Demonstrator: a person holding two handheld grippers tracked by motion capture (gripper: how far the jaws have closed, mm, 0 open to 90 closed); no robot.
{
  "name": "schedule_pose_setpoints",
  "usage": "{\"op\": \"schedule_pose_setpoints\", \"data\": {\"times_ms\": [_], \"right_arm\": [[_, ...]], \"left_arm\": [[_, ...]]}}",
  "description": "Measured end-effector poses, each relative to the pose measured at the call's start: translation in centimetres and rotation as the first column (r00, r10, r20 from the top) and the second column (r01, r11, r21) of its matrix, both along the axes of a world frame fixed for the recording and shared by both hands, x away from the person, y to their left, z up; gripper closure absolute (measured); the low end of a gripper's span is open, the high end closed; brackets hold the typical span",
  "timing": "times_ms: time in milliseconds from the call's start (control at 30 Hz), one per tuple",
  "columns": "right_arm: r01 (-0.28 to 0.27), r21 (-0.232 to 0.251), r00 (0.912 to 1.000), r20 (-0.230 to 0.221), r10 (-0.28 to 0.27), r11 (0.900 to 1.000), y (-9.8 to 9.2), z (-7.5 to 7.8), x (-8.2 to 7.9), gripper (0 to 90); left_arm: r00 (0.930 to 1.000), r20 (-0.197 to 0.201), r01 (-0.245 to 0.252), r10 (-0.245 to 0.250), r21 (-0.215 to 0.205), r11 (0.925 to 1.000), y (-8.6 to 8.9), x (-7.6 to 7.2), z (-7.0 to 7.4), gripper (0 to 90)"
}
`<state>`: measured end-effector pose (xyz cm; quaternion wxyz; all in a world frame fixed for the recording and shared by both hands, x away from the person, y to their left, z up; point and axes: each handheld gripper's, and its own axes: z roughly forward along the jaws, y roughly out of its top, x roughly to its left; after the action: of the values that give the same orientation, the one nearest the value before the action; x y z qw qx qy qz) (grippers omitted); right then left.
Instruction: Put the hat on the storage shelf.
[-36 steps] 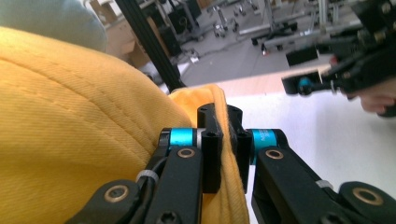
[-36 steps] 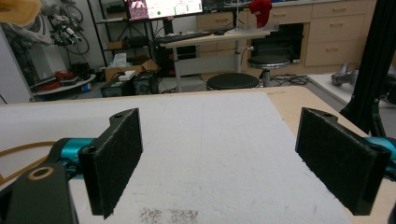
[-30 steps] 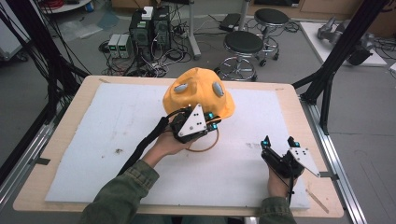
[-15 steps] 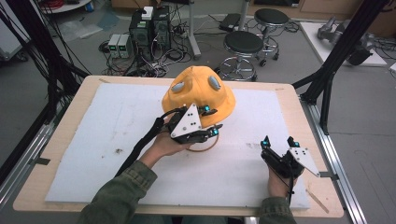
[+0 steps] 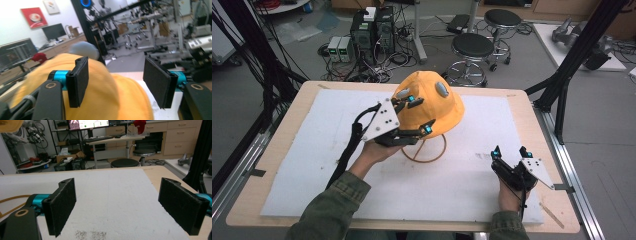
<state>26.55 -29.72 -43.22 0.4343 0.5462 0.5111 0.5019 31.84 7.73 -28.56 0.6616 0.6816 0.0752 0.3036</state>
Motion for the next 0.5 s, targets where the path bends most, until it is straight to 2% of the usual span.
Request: {"op": "schedule_pose_setpoints", "data": {"times_ms": [133, 233, 267, 333, 433, 500], "right_arm": [[-0.002, -0.004, 1.0000, 0.000, 0.002, 1.000, 0.0, 0.0, 0.0, 13.7], [-0.003, -0.006, 1.0000, -0.004, 0.003, 1.000, 0.0, 0.0, 0.0, 13.7], [-0.004, -0.003, 1.0000, -0.003, 0.004, 1.000, 0.0, 0.0, 0.0, 13.7], [-0.002, -0.002, 1.0000, -0.003, 0.002, 1.000, 0.1, 0.0, 0.0, 13.7], [-0.002, -0.005, 1.0000, -0.006, 0.002, 1.000, 0.1, 0.0, -0.1, 13.7], [-0.002, -0.006, 1.0000, -0.005, 0.002, 1.000, 0.1, 0.0, -0.1, 13.7]], "left_arm": [[0.9985, -0.013, -0.054, 0.053, -0.075, 0.9957, 2.2, 0.1, 0.4, 36.2], [0.9944, -0.013, -0.106, 0.105, -0.125, 0.9865, 4.1, 0.0, 0.7, 35.9], [0.9944, -0.013, -0.106, 0.105, -0.125, 0.9865, 4.1, 0.0, 0.7, 35.8], [0.9913, -0.016, -0.132, 0.131, -0.150, 0.9798, 5.2, 0.0, 0.8, 35.7], [0.9853, -0.017, -0.170, 0.170, -0.165, 0.9714, 6.5, -0.2, 0.7, 35.6], [0.9814, -0.019, -0.191, 0.191, -0.190, 0.9630, 7.2, -0.3, 0.6, 35.6]]}}
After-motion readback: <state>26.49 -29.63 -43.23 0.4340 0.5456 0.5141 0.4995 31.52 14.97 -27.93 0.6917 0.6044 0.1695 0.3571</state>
